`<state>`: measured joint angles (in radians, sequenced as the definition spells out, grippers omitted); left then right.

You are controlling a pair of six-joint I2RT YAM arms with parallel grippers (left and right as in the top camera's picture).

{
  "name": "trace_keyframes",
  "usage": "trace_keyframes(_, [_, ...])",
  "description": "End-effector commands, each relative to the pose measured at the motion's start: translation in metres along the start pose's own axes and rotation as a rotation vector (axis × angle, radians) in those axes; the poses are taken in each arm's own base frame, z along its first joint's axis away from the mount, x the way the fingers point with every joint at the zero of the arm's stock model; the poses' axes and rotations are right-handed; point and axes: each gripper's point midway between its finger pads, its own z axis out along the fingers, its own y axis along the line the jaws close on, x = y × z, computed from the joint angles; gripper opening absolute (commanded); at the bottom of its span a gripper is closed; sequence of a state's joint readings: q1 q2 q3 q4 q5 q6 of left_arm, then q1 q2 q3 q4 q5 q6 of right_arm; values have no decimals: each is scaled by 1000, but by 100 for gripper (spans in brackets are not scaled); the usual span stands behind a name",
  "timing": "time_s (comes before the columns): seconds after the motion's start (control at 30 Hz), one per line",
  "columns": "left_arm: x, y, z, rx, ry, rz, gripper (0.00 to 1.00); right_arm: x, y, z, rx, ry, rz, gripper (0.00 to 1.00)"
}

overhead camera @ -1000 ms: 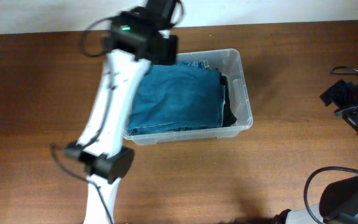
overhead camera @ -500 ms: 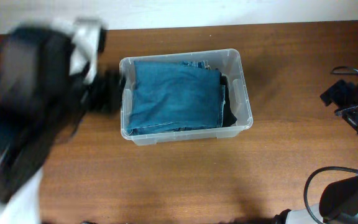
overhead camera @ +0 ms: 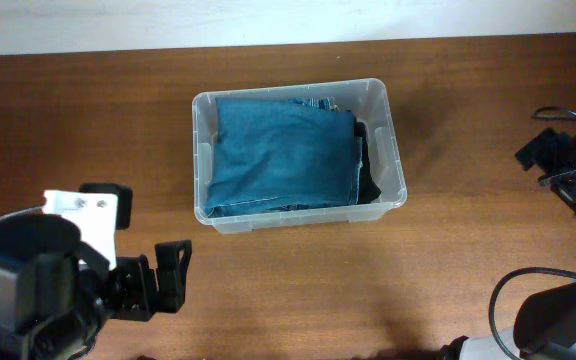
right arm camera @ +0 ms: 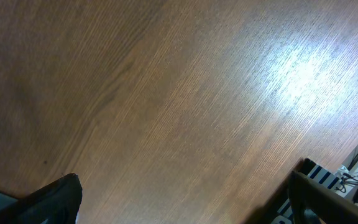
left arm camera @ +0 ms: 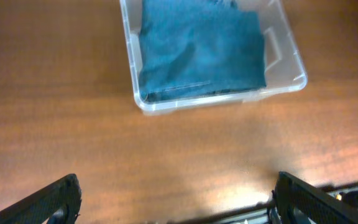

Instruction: Pack container

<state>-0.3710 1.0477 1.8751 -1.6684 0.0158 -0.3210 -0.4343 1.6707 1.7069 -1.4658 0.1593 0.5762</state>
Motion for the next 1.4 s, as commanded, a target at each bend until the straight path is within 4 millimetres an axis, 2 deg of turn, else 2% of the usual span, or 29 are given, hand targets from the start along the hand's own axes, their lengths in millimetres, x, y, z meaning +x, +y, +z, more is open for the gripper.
trace_keyframes(0.0, [7,1,-2,3,17,-29,99,-1,-3,-3,0,-11,15,98])
trace_keyframes(0.13, [5,4,0,-19,10,-27,99,-1,-3,-3,0,-11,15,98])
trace_keyframes(0.2, [-3,6,6,-36,-16,56,99,-1,-3,-3,0,-11,15,98])
trace_keyframes(0.27, [-12,3,20,-29,-36,179,99,-1,-3,-3,0,-11,15,98])
trace_keyframes(0.43, [-14,4,79,-34,-35,339,99,-1,-3,-3,0,-11,15,98])
trace_keyframes(0.53, [-1,9,118,-29,-87,403,99,-1,-3,-3,0,-11,15,98])
trace_keyframes(0.63, [17,20,146,-35,-146,402,99,-1,-3,-3,0,-11,15,98])
trace_keyframes(0.7, [27,30,167,-29,-240,377,99,-1,-3,-3,0,-11,15,98])
trace_keyframes(0.77, [26,37,177,-17,-371,354,99,-1,-3,-3,0,-11,15,98])
trace_keyframes(0.97, [25,54,184,-6,-715,344,99,-1,-3,-3,0,-11,15,98])
trace_keyframes(1.1, [31,54,181,-2,-869,363,99,-1,-3,-3,0,-11,15,98])
trace_keyframes(1.37, [37,58,170,-19,-987,368,99,-1,-3,-3,0,-11,15,98])
